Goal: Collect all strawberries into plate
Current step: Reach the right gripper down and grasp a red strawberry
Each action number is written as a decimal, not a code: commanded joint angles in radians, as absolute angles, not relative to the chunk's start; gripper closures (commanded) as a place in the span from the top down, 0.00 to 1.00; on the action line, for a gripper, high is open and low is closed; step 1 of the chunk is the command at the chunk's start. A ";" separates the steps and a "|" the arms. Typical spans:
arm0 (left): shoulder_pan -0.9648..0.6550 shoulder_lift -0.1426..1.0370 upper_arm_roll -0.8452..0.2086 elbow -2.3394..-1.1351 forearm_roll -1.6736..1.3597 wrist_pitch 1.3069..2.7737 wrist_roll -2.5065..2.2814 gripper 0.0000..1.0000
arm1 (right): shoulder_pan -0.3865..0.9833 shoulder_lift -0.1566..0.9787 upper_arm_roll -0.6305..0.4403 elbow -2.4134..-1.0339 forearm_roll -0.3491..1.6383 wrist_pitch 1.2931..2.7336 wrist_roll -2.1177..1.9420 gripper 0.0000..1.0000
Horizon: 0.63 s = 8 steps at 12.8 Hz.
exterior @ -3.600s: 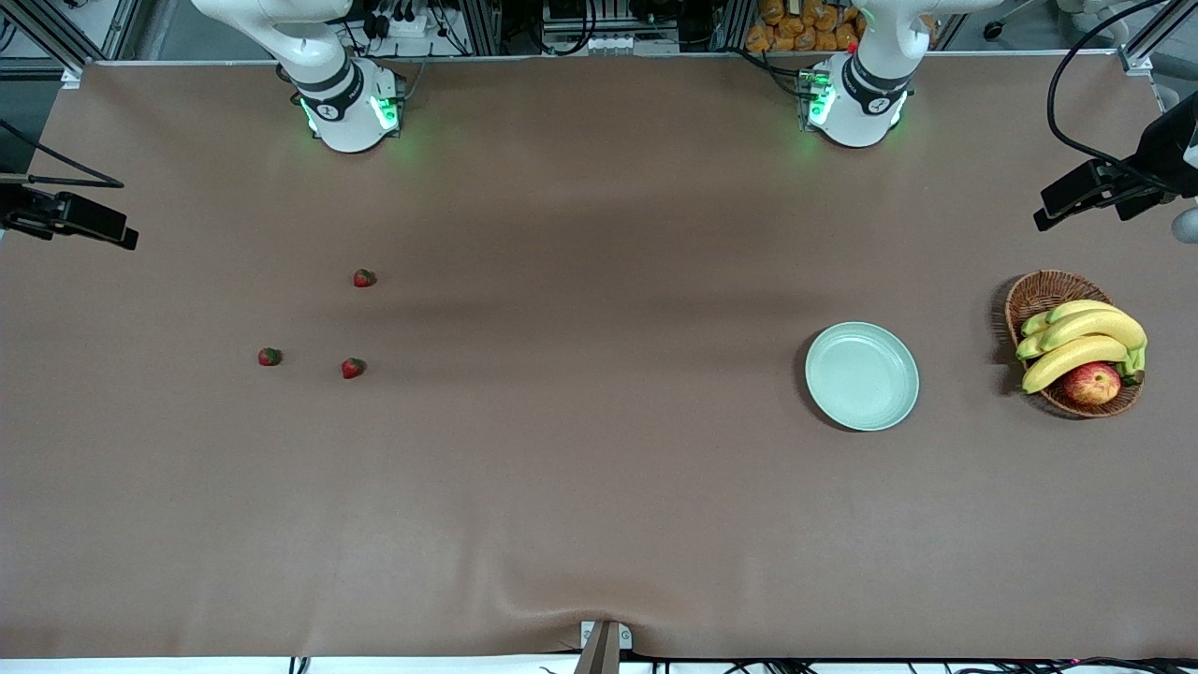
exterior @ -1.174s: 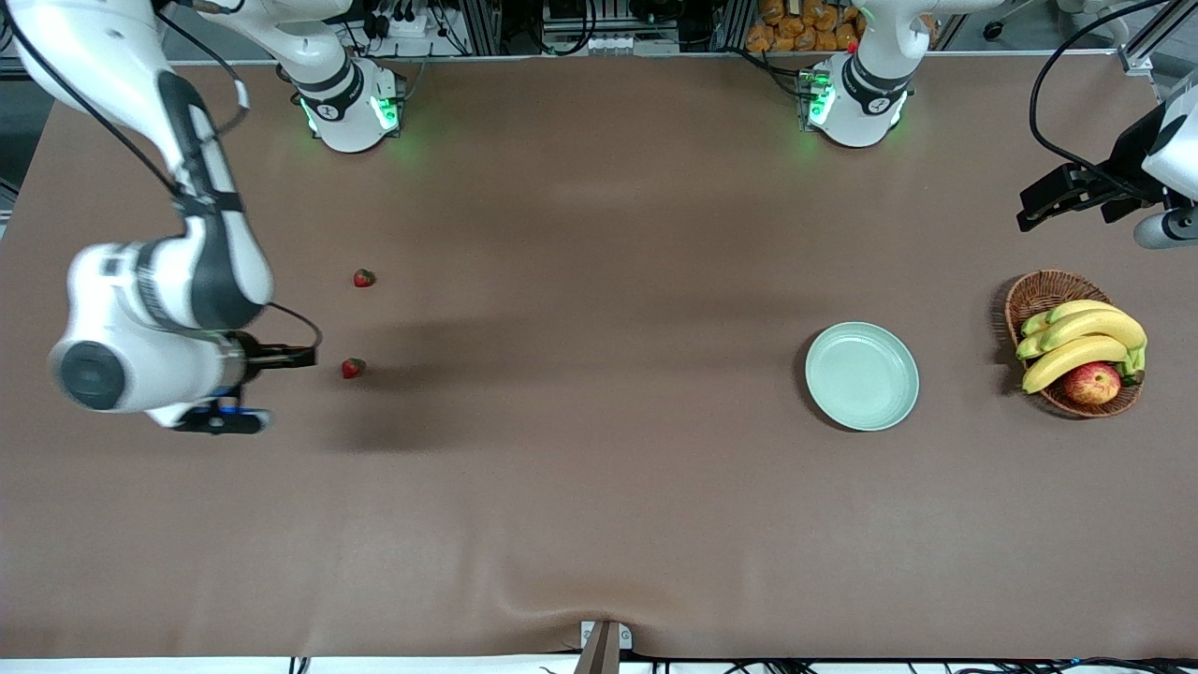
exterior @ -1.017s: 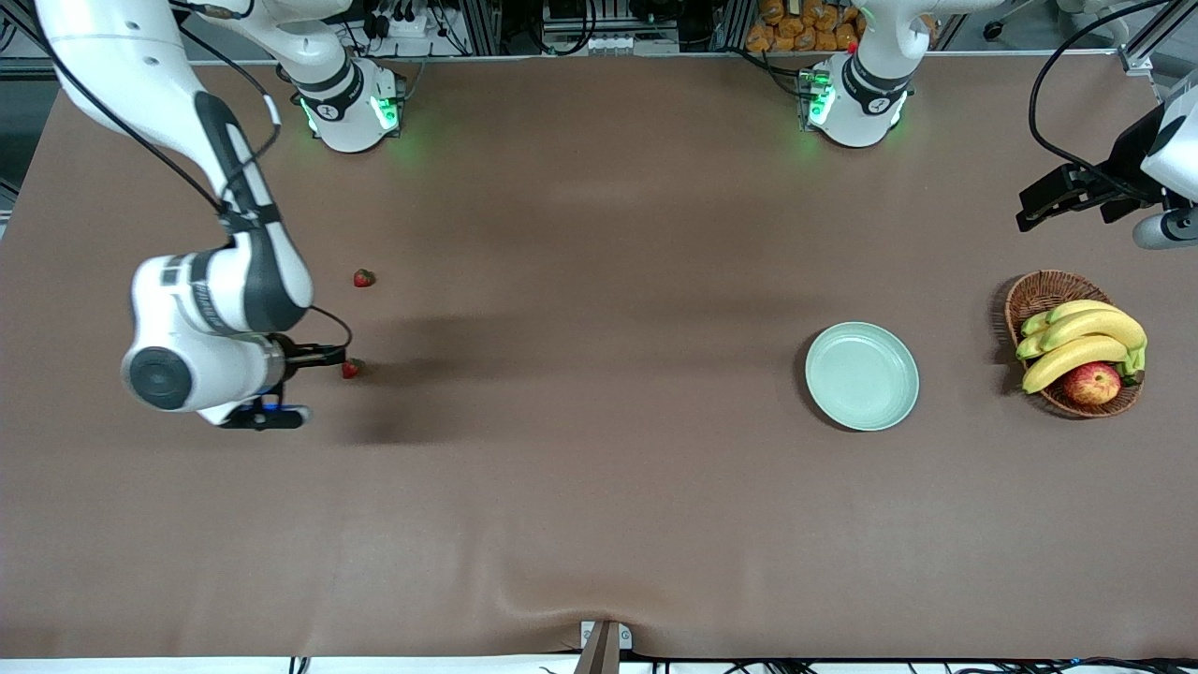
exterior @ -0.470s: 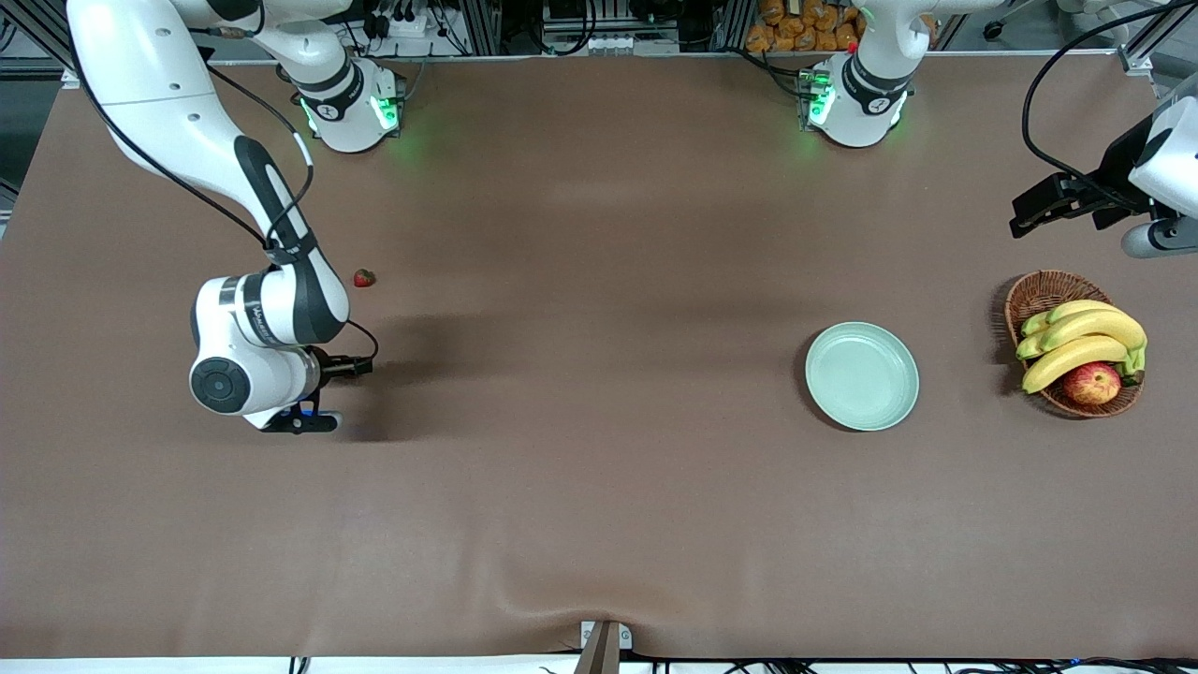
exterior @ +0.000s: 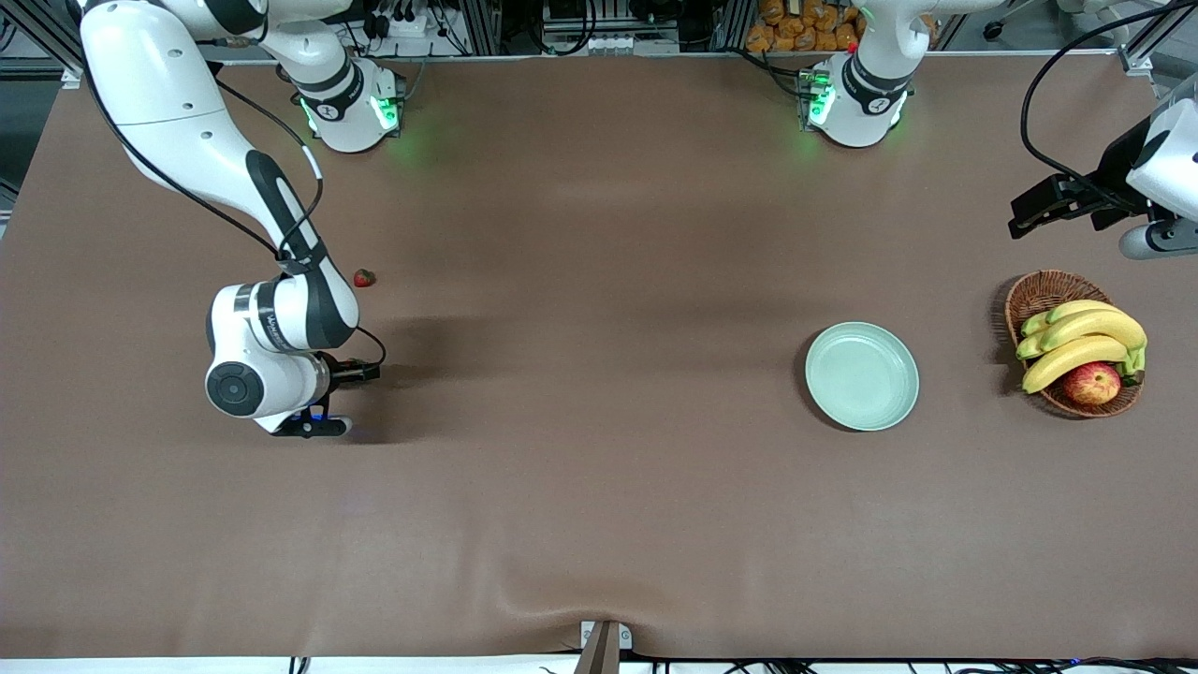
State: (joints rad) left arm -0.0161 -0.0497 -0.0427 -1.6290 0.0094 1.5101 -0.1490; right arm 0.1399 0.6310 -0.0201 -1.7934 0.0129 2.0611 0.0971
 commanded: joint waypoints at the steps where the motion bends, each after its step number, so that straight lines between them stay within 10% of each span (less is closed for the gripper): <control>1: -0.020 -0.064 -0.044 -1.646 0.028 1.525 -0.137 1.00 | 0.149 0.624 -0.017 -1.796 0.015 2.021 0.110 0.85; 8: -0.020 -0.064 -0.044 -1.651 0.028 1.525 -0.137 1.00 | 0.150 0.626 -0.017 -1.796 0.015 2.017 0.104 0.49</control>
State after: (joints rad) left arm -0.0162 -0.0497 -0.0431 -1.6341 0.0094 1.5102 -0.1490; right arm 0.1424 0.6311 -0.0153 -1.7932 0.0131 2.0243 0.0975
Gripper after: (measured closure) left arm 0.000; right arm 0.348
